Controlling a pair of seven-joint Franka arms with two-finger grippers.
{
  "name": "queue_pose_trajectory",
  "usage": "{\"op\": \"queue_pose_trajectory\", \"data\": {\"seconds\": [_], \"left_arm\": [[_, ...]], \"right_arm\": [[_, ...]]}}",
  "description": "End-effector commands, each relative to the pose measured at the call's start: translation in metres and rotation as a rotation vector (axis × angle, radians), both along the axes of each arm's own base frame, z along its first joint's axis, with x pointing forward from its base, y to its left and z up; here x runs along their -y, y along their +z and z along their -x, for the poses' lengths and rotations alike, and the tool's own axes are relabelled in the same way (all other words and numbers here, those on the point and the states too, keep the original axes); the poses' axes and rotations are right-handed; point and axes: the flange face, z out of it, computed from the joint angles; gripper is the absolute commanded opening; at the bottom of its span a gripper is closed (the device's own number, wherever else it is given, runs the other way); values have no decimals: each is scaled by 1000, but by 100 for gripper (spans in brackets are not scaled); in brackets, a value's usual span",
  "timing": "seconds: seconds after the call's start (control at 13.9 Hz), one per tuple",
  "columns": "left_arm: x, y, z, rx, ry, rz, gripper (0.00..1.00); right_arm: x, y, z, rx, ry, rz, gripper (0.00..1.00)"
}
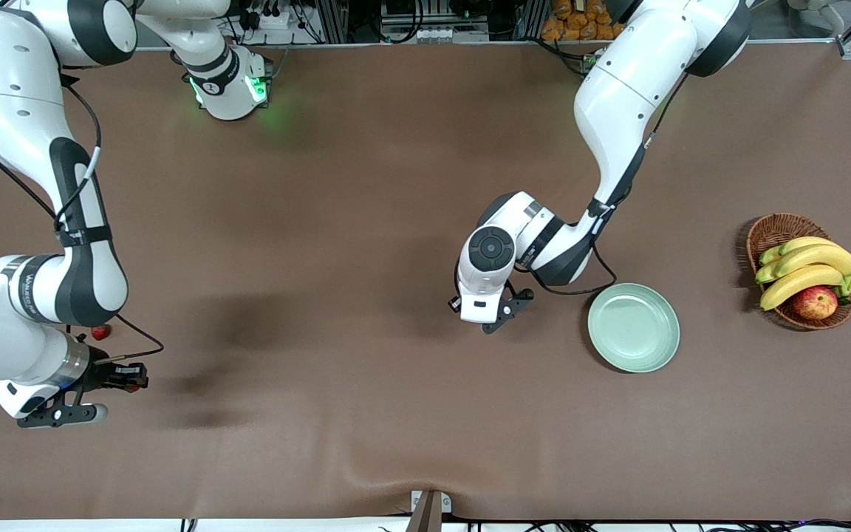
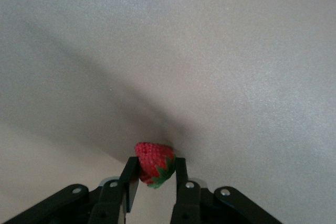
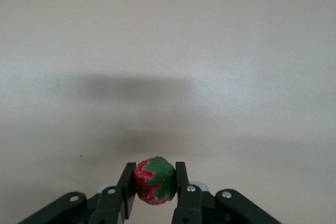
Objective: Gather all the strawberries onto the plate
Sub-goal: 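Grasp the mid-table strawberry with the left gripper while the right gripper lifts, then drop the strawberry onto the plate with the left gripper while the right gripper carries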
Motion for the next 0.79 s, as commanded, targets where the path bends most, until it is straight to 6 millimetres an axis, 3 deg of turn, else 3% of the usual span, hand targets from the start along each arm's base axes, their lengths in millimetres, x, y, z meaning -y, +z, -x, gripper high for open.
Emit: {"op": "queue_pose_trajectory", "data": {"seconds": [0.0,0.43,0.72], "left_arm": [[-3,-2,-7,24,-31,-9,0],[-33,42,-36,70,-1,5,0],[-75,98,-60,91,-16,-4,0]], "right_arm": [[-15,19,3,7,23,-40,0],[-78,28,-3,40,103,-69,0],[-127,34,-7,113,154,-70,0]]}}
